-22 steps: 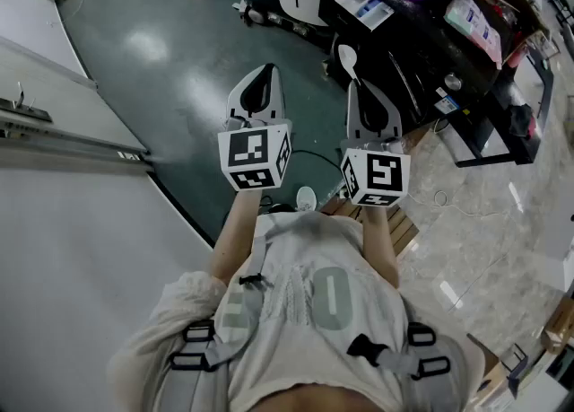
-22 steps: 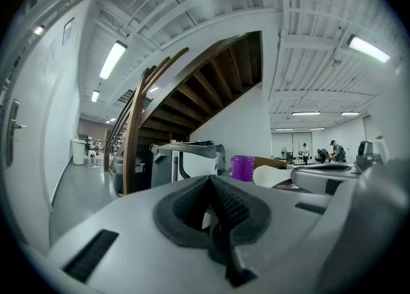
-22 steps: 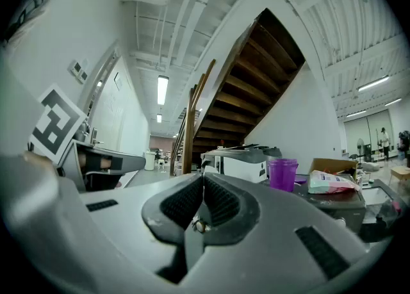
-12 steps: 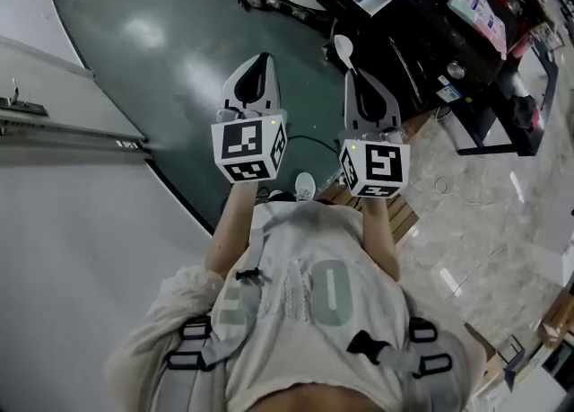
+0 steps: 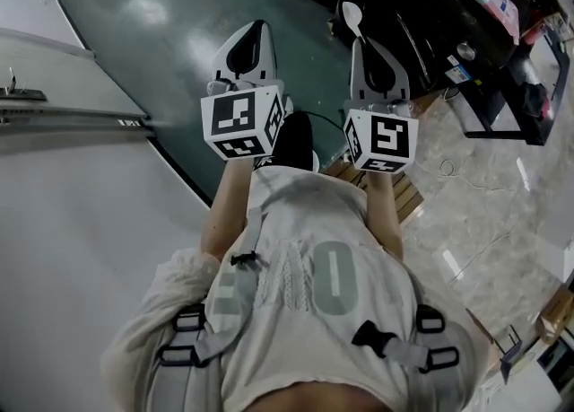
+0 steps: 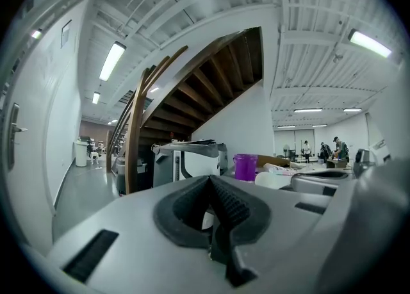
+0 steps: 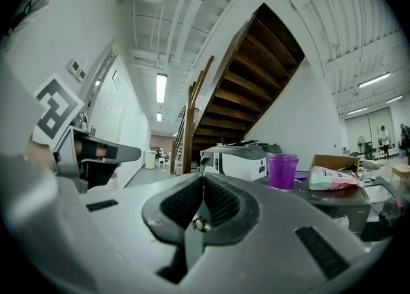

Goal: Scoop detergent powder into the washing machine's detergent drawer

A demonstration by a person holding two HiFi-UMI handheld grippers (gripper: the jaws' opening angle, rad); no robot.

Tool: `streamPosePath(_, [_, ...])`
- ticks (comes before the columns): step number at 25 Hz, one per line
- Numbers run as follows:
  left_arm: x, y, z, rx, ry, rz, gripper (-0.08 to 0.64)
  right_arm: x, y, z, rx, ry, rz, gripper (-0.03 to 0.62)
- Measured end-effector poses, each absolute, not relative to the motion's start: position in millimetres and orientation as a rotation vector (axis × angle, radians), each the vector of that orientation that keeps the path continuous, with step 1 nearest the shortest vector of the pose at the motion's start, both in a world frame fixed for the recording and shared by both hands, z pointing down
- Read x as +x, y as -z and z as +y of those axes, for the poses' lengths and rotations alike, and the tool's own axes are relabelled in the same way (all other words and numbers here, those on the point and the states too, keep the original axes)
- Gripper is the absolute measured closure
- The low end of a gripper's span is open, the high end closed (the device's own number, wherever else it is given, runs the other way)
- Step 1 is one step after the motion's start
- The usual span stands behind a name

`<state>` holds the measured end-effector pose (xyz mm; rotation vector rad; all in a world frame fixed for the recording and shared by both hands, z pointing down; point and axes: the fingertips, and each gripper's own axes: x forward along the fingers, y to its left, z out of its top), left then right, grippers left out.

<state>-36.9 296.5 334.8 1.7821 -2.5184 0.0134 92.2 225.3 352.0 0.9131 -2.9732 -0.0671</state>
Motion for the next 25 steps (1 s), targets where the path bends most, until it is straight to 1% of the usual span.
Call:
streamPosePath(6, [-45.0,-322.2,266.9,1.83,-0.004,-2.529,0.54,85.8,-344.0,199.3,0.937,0.095,-2.988,0.583])
streamPosePath(11, [-62.7,-317.1,232.6,1.866,0.107,-2.46,0.54,73.1,-339.2,168.8,0.974,0.118,-2.977,0.583])
streamPosePath(13, [-71.7,-318.0,215.2,1.882,0.1,-2.454,0.54,66.0,-340.4,154.5,0.987,0.133,-2.967,0.583])
streamPosePath(19, [-102.5,-327.5,157.0,1.936,0.074,-2.39,0.54,34.0,-346.3,107.7,1.029,0.097,-2.949,0.583])
streamPosePath(25, [-146.0,-323.3,82.1,1.999,0.091,-2.323,0.54,-7.3,-330.6,46.0,1.103,0.109,-2.922,0.581])
